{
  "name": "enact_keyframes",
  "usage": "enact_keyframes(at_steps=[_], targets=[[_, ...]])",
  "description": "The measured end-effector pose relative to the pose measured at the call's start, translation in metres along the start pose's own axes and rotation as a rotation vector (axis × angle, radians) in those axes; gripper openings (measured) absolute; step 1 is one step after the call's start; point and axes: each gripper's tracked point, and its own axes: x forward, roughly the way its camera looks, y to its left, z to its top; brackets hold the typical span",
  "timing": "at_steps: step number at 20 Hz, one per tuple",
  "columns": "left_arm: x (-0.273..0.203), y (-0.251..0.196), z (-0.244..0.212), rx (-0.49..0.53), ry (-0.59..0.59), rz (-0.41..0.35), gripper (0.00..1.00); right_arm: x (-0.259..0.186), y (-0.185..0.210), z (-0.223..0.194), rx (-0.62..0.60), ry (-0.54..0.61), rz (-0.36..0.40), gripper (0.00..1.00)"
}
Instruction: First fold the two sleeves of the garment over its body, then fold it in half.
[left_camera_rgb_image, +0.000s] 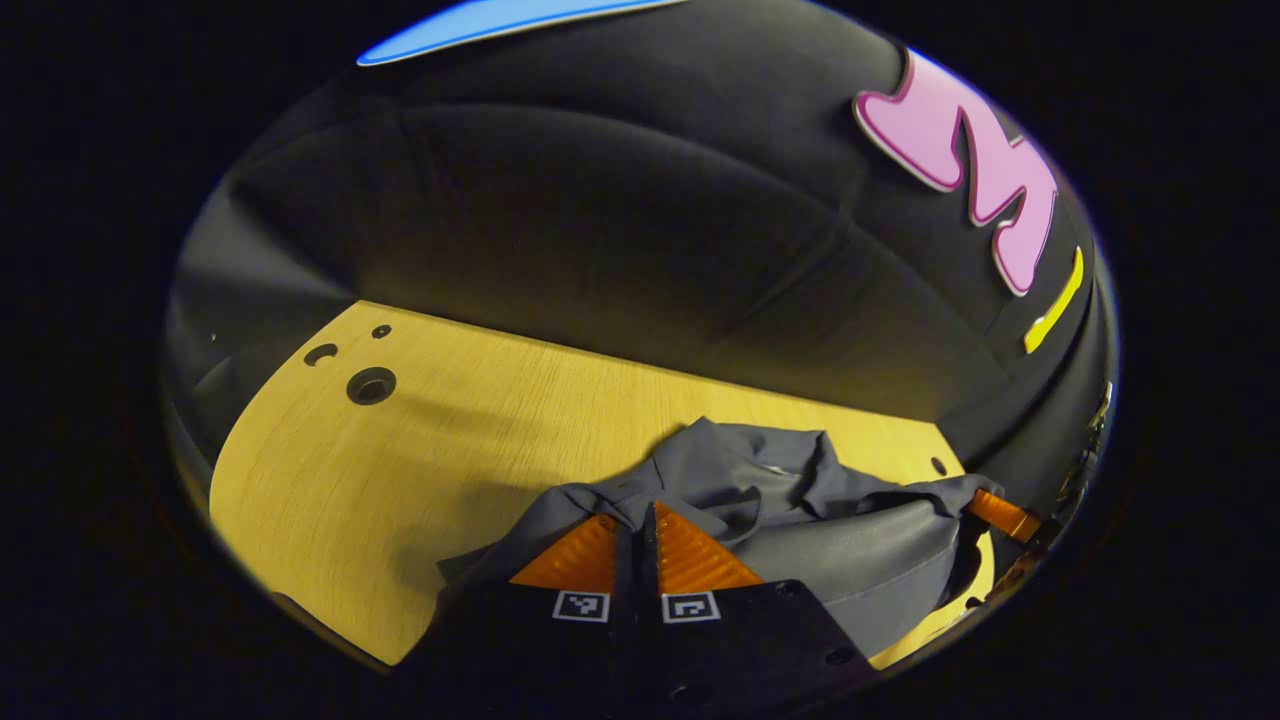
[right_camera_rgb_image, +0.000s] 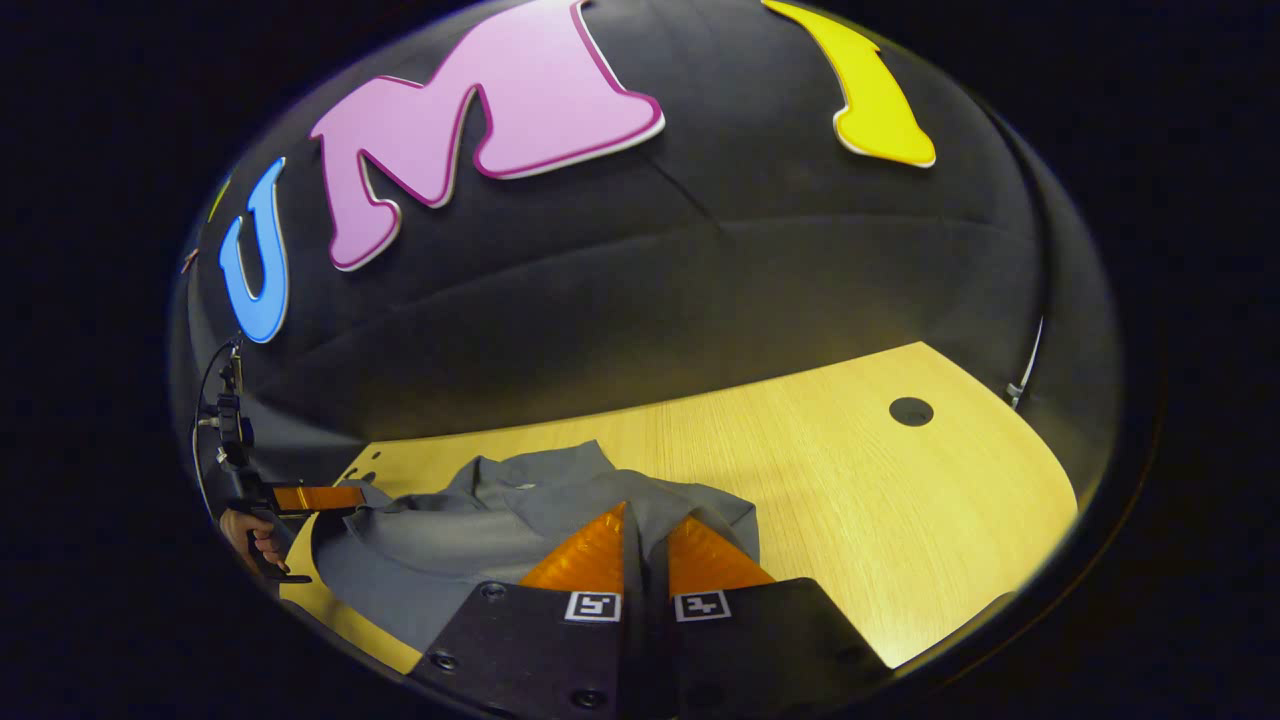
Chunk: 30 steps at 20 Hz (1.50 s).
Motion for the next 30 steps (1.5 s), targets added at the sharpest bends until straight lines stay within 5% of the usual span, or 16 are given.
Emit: enact_keyframes(at_steps=[10,12,13,15,16,21,24,30], targets=[[0.046,0.014,-0.035,0.046,0.072,0.088,0.05,0.043,-0.02,-0.066,-0.006,0.16,-0.053,0.07],[0.046,0.014,-0.039,0.037,0.077,0.089,0.1,0.046,-0.013,-0.07,0.017,0.169,-0.024,0.13],[0.046,0.014,-0.041,0.031,0.076,0.084,0.1,0.045,-0.006,-0.069,0.034,0.171,-0.002,0.27],[0.043,0.003,-0.042,0.023,0.077,0.061,0.24,0.043,0.007,-0.07,0.04,0.173,0.025,0.64],[0.041,0.0,-0.043,0.035,0.077,0.052,0.39,0.041,0.006,-0.07,0.015,0.173,0.015,0.83],[0.031,-0.021,-0.051,0.188,0.076,0.047,0.93,0.031,0.013,-0.067,-0.038,0.171,0.0,0.94],[0.018,-0.031,-0.042,0.245,0.035,0.058,0.96,0.016,0.007,-0.042,-0.075,0.111,-0.046,0.95],[-0.042,-0.067,-0.004,0.156,-0.101,-0.014,0.96,-0.035,0.01,0.012,-0.081,0.009,-0.053,0.98]])
